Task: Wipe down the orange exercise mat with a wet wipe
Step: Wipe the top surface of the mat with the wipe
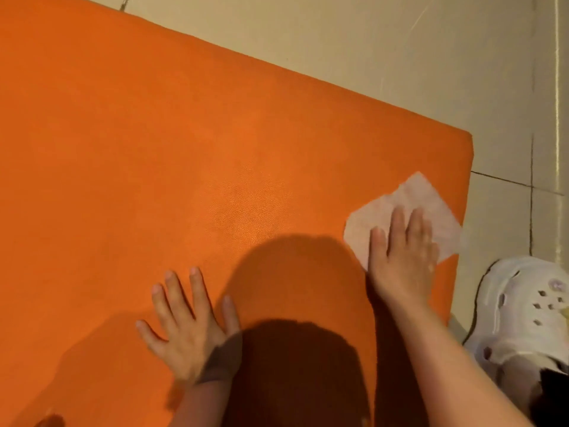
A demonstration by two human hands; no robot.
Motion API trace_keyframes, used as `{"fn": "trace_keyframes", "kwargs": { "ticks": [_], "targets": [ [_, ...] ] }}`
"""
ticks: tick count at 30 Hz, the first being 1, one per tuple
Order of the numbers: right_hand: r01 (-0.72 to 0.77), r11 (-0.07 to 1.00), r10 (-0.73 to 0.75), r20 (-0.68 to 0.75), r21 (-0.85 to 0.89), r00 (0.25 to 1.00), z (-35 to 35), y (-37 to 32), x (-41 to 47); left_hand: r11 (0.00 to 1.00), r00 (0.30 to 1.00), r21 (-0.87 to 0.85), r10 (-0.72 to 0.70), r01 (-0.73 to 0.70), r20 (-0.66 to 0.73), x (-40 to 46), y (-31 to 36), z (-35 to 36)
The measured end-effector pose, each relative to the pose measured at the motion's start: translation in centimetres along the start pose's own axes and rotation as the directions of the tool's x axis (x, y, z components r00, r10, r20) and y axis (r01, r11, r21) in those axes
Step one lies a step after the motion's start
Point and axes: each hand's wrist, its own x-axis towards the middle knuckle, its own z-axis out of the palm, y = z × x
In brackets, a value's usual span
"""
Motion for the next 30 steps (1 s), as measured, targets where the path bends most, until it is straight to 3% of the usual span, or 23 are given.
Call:
{"fn": "trace_keyframes", "kwargs": {
  "ticks": [3, 5, 10, 12, 15, 18, 20, 22, 24, 27, 30],
  "targets": [
    [-0.319, 0.940, 0.323, -0.008, 0.119, 0.946, -2.6, 3.9, 4.2, 1.000, 1.000, -0.012, 0.000, 0.000, -0.001, -0.2, 0.1, -0.4],
    [-0.324, 0.945, 0.326, -0.026, 0.047, 0.945, -2.7, 4.8, 4.9, 0.999, 1.000, -0.031, -0.023, 0.023, 0.006, -0.2, 0.3, -0.7],
    [-0.112, 0.994, 0.111, -0.061, -0.017, 0.992, 0.8, 0.2, 2.7, 0.997, 0.998, -0.060, -0.047, 0.049, 0.029, -0.2, 0.2, -0.7],
    [0.069, 0.996, -0.073, -0.071, -0.055, 0.995, 2.8, -3.1, 0.8, 0.996, 0.998, -0.064, -0.056, 0.057, 0.024, -0.1, 0.2, -0.7],
    [0.382, 0.919, -0.390, -0.082, -0.099, 0.917, 5.6, -7.6, -4.0, 0.996, 0.998, -0.063, -0.069, 0.069, -0.004, -0.2, 0.3, -0.7],
    [0.529, 0.843, -0.531, 0.011, -0.099, 0.847, 6.2, -8.6, -5.4, 0.995, 0.997, -0.062, -0.075, 0.074, -0.011, -0.2, 0.2, -0.7],
    [0.456, 0.885, -0.463, -0.065, -0.096, 0.884, 5.2, -6.8, -3.6, 0.994, 0.996, -0.062, -0.085, 0.085, -0.006, -0.2, 0.1, -0.7],
    [0.208, 0.977, -0.214, -0.135, -0.052, 0.968, 3.0, -3.7, -0.3, 0.993, 0.996, -0.078, -0.087, 0.086, -0.007, -0.2, 0.2, -0.7],
    [0.011, 1.000, -0.009, -0.089, 0.021, 0.996, 0.5, 0.0, 2.4, 0.992, 0.995, -0.082, -0.098, 0.097, -0.002, -0.2, 0.2, -0.8],
    [-0.011, 0.999, 0.016, -0.159, 0.037, 0.987, -1.0, 3.1, 3.1, 0.991, 0.995, -0.086, -0.104, 0.104, -0.004, -0.2, 0.2, -0.9],
    [-0.067, 0.998, 0.067, -0.128, 0.009, 0.989, 2.0, 0.6, -0.6, 0.992, 0.994, -0.074, -0.105, 0.104, -0.008, -0.3, 0.2, -0.9]
  ]
}}
